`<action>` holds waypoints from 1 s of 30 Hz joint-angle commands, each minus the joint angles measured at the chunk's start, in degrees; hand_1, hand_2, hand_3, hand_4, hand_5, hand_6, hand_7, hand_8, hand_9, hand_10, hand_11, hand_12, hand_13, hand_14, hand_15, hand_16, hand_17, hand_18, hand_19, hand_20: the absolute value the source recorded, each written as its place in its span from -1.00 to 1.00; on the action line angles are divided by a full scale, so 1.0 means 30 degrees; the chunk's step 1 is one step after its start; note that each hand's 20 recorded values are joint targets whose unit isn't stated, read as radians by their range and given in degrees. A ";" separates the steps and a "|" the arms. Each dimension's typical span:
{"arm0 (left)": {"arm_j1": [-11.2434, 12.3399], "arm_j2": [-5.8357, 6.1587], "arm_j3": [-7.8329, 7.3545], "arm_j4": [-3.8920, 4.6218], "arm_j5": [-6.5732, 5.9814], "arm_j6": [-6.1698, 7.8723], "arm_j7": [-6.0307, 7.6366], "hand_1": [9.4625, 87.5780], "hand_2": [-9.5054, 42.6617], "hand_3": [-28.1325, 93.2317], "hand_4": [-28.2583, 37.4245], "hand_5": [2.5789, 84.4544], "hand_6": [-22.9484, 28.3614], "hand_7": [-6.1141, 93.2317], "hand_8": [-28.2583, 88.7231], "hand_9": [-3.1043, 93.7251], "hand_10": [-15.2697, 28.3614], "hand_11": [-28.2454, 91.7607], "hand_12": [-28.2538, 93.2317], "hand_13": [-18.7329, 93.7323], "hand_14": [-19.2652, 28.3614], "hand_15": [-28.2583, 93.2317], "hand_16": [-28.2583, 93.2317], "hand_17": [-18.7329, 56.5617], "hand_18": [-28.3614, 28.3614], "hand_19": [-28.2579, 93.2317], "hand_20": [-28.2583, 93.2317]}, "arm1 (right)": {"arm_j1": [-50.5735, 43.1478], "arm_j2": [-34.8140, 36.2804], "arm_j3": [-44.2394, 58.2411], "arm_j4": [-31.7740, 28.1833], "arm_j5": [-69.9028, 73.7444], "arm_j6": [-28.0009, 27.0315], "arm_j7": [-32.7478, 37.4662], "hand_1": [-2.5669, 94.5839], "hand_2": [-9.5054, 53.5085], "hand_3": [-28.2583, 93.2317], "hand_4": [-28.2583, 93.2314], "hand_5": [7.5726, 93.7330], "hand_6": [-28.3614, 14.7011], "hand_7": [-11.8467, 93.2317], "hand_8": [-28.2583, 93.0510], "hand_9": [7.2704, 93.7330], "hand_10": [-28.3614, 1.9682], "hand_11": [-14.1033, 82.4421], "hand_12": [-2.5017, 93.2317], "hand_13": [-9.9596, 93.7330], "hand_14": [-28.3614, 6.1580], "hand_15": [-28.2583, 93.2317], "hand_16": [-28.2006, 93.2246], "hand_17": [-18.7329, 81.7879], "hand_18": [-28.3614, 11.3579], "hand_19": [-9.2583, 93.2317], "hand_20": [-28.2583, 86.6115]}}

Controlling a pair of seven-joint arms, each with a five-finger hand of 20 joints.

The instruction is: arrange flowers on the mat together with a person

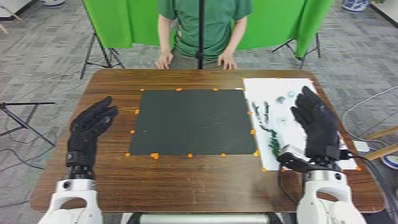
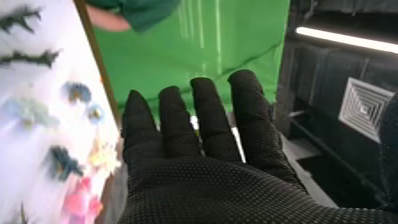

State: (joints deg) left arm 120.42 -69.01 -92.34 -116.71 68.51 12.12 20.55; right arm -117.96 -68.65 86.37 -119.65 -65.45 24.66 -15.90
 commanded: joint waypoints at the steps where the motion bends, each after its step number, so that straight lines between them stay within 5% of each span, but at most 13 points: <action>1: 0.0418 -0.0206 -0.0340 -0.0002 -0.0512 0.0071 0.0003 -0.32 -1.00 0.50 -0.74 0.03 -0.05 -0.59 -0.65 0.00 0.29 -0.22 -0.33 0.02 0.49 -0.28 -0.47 -0.22 0.51 -0.35 -0.15 | -0.0313 -0.0284 -0.0311 0.0061 0.0314 -0.0417 0.0194 -0.67 -1.00 0.68 -1.00 -0.29 0.16 -0.53 -0.67 -0.30 -0.07 -0.63 -0.65 -0.29 -0.17 -0.44 -0.29 -0.27 -0.37 -0.80 -0.12; 5: 0.0571 -0.0072 -0.0503 0.0043 -0.0550 -0.0046 -0.0025 -0.32 -1.00 0.50 -0.74 0.03 -0.05 -0.59 -0.65 0.00 0.29 -0.22 -0.33 0.02 0.49 -0.28 -0.48 -0.22 0.51 -0.36 -0.15 | 0.0259 -0.0150 -0.0342 0.0409 -0.0482 -0.1301 0.0379 -0.66 -1.00 0.67 -1.00 -0.29 0.16 -0.53 -0.67 -0.30 -0.07 -0.63 -0.65 -0.29 -0.17 -0.44 -0.29 -0.27 -0.36 -0.80 -0.12; 10: 0.0924 -0.0594 -0.0688 -0.0168 -0.0647 0.0365 0.0211 -0.32 -1.00 0.50 -0.73 0.03 -0.05 -0.59 -0.65 0.01 0.30 -0.22 -0.33 0.02 0.50 -0.27 -0.48 -0.24 0.50 -0.39 -0.16 | 0.0104 -0.0169 -0.0013 0.0435 -0.0120 -0.2298 0.0142 -0.65 -1.00 0.68 -1.00 -0.29 0.16 -0.53 -0.67 -0.31 -0.06 -0.64 -0.65 -0.29 -0.17 -0.43 -0.30 -0.28 -0.34 -0.80 -0.12; 15: 0.0848 -0.0469 -0.0684 -0.0100 -0.0622 -0.0036 0.0000 -0.32 -1.00 0.50 -0.73 0.04 -0.04 -0.59 -0.65 0.01 0.30 -0.21 -0.33 0.02 0.49 -0.27 -0.48 -0.24 0.47 -0.40 -0.17 | 0.0420 -0.0094 -0.0110 0.0665 -0.0076 -0.2908 0.0162 -0.64 -1.00 0.68 -1.00 -0.28 0.18 -0.52 -0.67 -0.31 -0.06 -0.64 -0.65 -0.29 -0.16 -0.43 -0.30 -0.28 -0.33 -0.79 -0.11; 20: 0.0837 -0.0255 -0.0738 -0.0028 -0.1094 -0.0169 0.0096 -0.32 -1.00 0.50 -0.73 0.05 -0.03 -0.59 -0.65 0.02 0.30 -0.21 -0.33 0.02 0.49 -0.27 -0.48 -0.24 0.46 -0.41 -0.17 | 0.1067 -0.0104 -0.0324 0.0911 -0.0350 -0.3732 0.0271 -0.64 -1.00 0.68 -1.00 -0.28 0.18 -0.52 -0.67 -0.30 -0.06 -0.63 -0.65 -0.29 -0.16 -0.43 -0.30 -0.28 -0.33 -0.80 -0.11; 22: 0.0686 -0.0297 -0.0715 -0.0007 -0.0911 -0.0284 0.0087 -0.33 -1.00 0.51 -0.72 0.05 -0.03 -0.59 -0.65 0.02 0.29 -0.21 -0.33 0.02 0.49 -0.27 -0.48 -0.24 0.46 -0.42 -0.17 | 0.1163 0.0046 -0.0310 0.0933 -0.0462 -0.3863 0.0315 -0.64 -1.00 0.68 -1.00 -0.27 0.19 -0.52 -0.67 -0.30 -0.06 -0.63 -0.65 -0.29 -0.16 -0.43 -0.30 -0.28 -0.33 -0.80 -0.11; 30: 0.0815 -0.0197 -0.0769 0.0026 -0.1268 -0.0311 0.0031 -0.32 -1.00 0.51 -0.72 0.05 -0.03 -0.59 -0.65 0.02 0.29 -0.21 -0.33 0.04 0.49 -0.28 -0.49 -0.20 0.42 -0.46 -0.20 | 0.1218 0.0031 -0.0477 0.0951 -0.0375 -0.4032 0.0019 -0.64 -1.00 0.68 -1.00 -0.27 0.19 -0.52 -0.67 -0.30 -0.06 -0.63 -0.66 -0.28 -0.16 -0.42 -0.30 -0.29 -0.33 -0.80 -0.11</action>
State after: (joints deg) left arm 122.20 -69.76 -94.36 -116.94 65.74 11.72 20.91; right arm -114.13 -68.53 85.32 -116.49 -66.02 13.27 -15.03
